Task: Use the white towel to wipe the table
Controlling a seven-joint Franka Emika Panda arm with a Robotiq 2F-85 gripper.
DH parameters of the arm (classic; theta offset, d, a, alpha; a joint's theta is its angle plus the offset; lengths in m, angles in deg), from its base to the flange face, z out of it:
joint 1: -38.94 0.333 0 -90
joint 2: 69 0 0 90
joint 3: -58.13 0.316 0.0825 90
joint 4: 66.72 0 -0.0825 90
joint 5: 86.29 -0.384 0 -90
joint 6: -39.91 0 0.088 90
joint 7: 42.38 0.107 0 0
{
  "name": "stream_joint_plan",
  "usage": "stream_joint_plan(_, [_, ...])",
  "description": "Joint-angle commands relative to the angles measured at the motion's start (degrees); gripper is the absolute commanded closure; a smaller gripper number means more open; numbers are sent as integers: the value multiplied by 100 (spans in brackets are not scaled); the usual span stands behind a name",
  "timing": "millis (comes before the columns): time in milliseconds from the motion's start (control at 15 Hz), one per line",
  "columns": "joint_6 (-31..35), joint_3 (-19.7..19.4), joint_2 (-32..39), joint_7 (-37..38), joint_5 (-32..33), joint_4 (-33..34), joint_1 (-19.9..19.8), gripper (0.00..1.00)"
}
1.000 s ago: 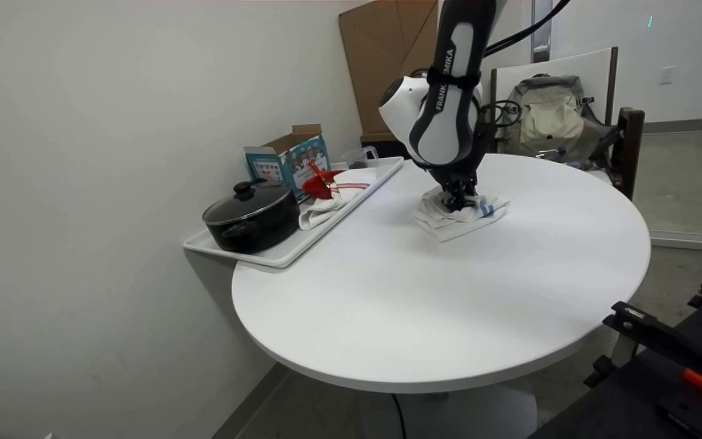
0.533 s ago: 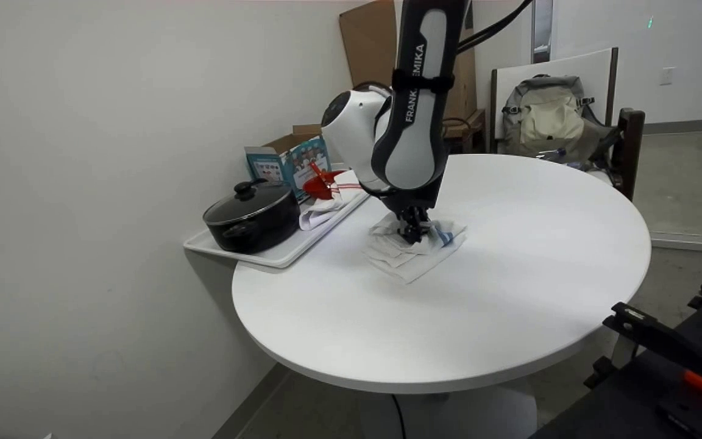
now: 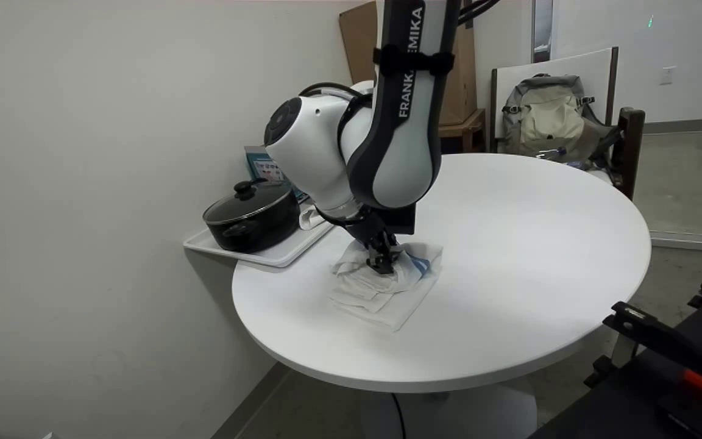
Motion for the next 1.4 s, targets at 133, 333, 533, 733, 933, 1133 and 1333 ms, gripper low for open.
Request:
stream_joint_plan(133, [-20, 179, -304, 351, 559, -378, -46, 95])
stream_joint_plan(333, [-47, 248, -308, 479, 767, -453, -101, 95])
stream_joint_plan(533, [-61, 206, -306, 689, 1085, -502, -155, 95])
stream_joint_plan(733, [-104, 214, -351, 807, 1291, -530, -373, 95])
stream_joint_plan(933, [-91, 209, -460, 858, 1296, -550, -694, 95])
stream_joint_plan(1133, [-50, 182, -621, 859, 1181, -558, -1070, 95])
stream_joint_plan(1333, [-23, 92, -766, 871, 1123, -530, -1472, 95])
